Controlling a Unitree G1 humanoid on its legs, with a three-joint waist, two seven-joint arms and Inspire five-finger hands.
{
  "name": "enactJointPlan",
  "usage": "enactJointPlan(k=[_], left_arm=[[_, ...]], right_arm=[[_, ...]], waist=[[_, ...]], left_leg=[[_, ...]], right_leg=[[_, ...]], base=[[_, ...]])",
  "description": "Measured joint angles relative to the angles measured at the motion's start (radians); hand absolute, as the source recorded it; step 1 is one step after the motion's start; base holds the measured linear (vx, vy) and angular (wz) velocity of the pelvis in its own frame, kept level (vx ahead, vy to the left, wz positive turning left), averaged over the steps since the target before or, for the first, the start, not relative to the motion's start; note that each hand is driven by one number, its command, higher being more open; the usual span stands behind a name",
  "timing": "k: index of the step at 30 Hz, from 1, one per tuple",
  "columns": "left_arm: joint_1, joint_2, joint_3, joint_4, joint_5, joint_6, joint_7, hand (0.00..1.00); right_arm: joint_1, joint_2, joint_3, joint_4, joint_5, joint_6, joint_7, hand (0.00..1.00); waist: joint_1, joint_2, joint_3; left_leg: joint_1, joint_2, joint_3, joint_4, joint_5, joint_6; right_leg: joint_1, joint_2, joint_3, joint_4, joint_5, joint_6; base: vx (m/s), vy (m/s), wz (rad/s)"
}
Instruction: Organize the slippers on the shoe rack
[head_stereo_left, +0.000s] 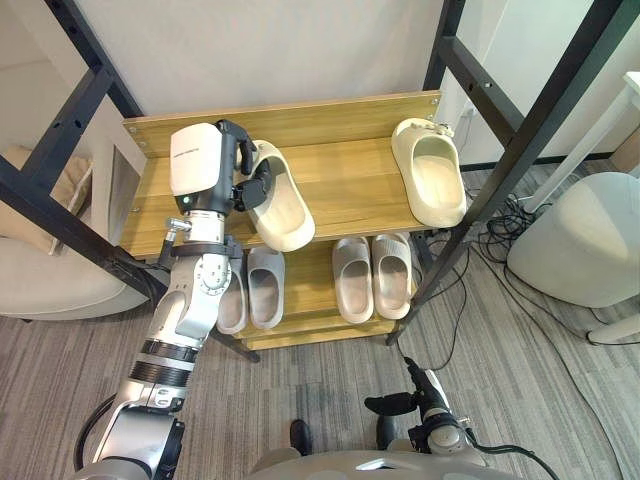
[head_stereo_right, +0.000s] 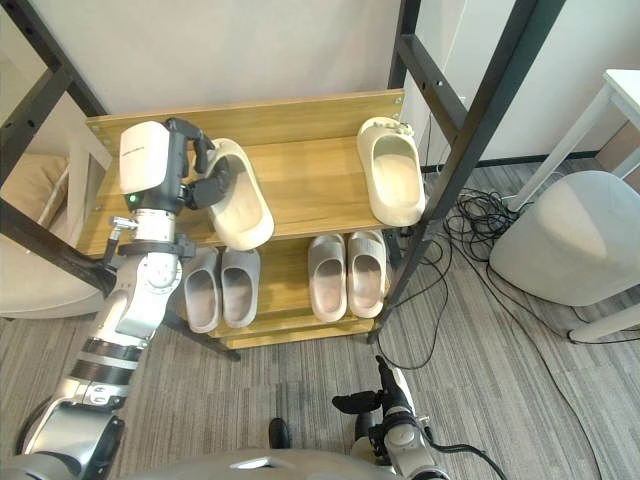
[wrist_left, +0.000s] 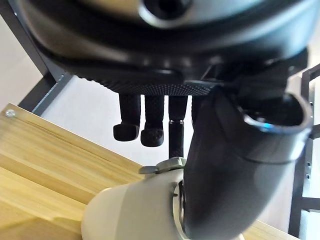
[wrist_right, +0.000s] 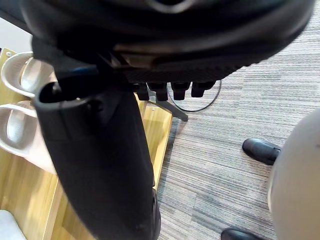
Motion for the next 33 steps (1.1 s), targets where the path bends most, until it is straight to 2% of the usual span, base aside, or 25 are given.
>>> enactJointPlan(k=[6,12,15,19,23,24,28,33], left_arm=[[-0.034,-0.014,-0.08,0.003,-0.001,0.001,0.0,0.0],[-0.116,-0.046,-0.114,0.055,-0.01,0.002,0.016,0.0],[-0.176,-0.047,-0.128,0.091,-0.01,0.012,0.02,0.0],[-0.253,-0.086,-0.152,0.116,-0.011,0.025,0.02,0.0],[-0.315,-0.088,-0.169,0.152,-0.013,0.028,0.027,0.0],[-0.32,-0.087,-0.169,0.154,-0.013,0.029,0.032,1.0],[-0.344,-0.068,-0.167,0.173,-0.012,0.047,0.057,1.0],[-0.374,-0.041,-0.164,0.174,-0.01,0.05,0.066,1.0]], right_arm=[[-0.005,-0.004,0.0,0.001,0.002,0.002,-0.001,1.0],[-0.017,-0.015,-0.023,0.001,0.018,0.002,-0.004,1.0],[-0.023,-0.022,-0.035,0.002,0.018,0.002,-0.009,1.0],[-0.027,-0.028,-0.047,0.002,0.019,0.001,-0.024,1.0],[-0.029,-0.03,-0.058,-0.006,0.031,0.0,-0.025,1.0],[-0.029,-0.031,-0.058,-0.008,0.034,-0.001,-0.025,1.0],[-0.029,-0.032,-0.068,-0.008,0.04,-0.006,-0.028,1.0],[-0.031,-0.024,-0.074,-0.009,0.042,-0.017,-0.046,1.0]], waist=[[-0.001,0.013,0.007],[-0.005,0.042,0.018],[-0.018,0.051,0.023],[-0.06,0.053,0.023],[-0.069,0.059,0.027],[-0.071,0.06,0.028],[-0.07,0.061,0.03],[-0.074,0.049,0.04]], left_leg=[[0.003,-0.004,-0.008,0.0,0.002,0.003],[-0.017,-0.006,0.021,0.0,0.002,0.004],[-0.028,-0.005,0.045,0.0,0.002,0.004],[-0.047,-0.006,0.081,0.0,-0.003,0.008],[-0.062,-0.005,0.113,0.0,-0.004,0.01],[-0.062,-0.005,0.117,0.0,-0.005,0.011],[-0.077,-0.005,0.133,0.0,-0.009,0.006],[-0.092,-0.011,0.152,0.0,-0.007,0.011]], right_leg=[[0.007,-0.004,-0.008,0.0,0.001,0.001],[-0.027,-0.006,0.02,0.0,0.012,0.004],[-0.05,-0.006,0.046,0.0,0.02,0.006],[-0.089,-0.007,0.087,0.0,0.033,0.008],[-0.118,-0.007,0.12,0.001,0.046,0.011],[-0.121,-0.007,0.124,0.0,0.047,0.011],[-0.148,-0.006,0.144,0.0,0.054,0.011],[-0.172,-0.007,0.164,0.0,0.061,0.013]], base=[[-0.04,0.001,0.05],[-0.02,0.006,-0.13],[-0.03,0.009,-0.25],[-0.04,0.022,-0.27],[-0.04,0.026,-0.24],[-0.03,0.026,-0.13],[-0.03,0.026,-0.13],[0.0,0.033,-0.11]])
